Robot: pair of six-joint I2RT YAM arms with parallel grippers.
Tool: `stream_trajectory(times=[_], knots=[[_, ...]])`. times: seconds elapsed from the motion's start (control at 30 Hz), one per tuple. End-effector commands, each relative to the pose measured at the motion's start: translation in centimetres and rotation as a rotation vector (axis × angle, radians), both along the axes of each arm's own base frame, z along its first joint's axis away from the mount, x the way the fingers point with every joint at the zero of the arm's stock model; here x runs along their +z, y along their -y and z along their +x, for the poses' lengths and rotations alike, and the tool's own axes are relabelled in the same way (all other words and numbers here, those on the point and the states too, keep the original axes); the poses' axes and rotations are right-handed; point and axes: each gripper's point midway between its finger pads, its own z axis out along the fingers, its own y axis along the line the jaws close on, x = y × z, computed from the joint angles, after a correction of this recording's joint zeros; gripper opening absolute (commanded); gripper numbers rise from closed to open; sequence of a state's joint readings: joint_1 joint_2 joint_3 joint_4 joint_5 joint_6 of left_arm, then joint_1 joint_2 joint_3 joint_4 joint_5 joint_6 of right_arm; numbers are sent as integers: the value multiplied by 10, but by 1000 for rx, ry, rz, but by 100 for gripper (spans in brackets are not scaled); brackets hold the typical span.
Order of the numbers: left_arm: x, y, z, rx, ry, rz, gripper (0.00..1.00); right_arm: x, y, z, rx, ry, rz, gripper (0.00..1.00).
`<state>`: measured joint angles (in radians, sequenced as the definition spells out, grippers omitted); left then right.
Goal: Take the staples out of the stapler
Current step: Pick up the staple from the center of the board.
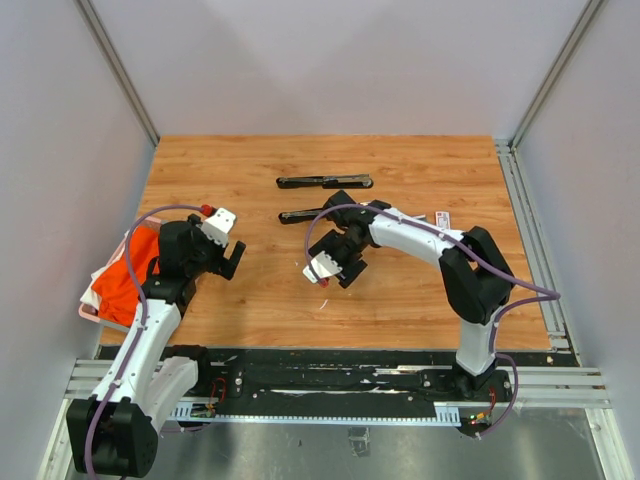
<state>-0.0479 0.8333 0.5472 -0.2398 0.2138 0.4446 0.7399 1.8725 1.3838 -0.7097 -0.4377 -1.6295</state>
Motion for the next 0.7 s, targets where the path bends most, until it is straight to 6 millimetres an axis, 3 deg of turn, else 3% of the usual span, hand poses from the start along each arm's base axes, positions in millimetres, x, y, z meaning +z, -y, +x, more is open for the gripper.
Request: stream_trajectory(times=[0.0,0.2,0.33,0.67], knots=[[5,-2,3,3,34,8,98,-3,-7,1,-25,1,-11,75],[6,-2,2,4,38,7,98,-3,-21,13,-117,5,38,75],[6,-3,2,4,39,8,98,-1,-29,10,-150,-27,65,75],[7,-2,2,3,42,7,98,-27,-21,16,-188,12,-14,76]])
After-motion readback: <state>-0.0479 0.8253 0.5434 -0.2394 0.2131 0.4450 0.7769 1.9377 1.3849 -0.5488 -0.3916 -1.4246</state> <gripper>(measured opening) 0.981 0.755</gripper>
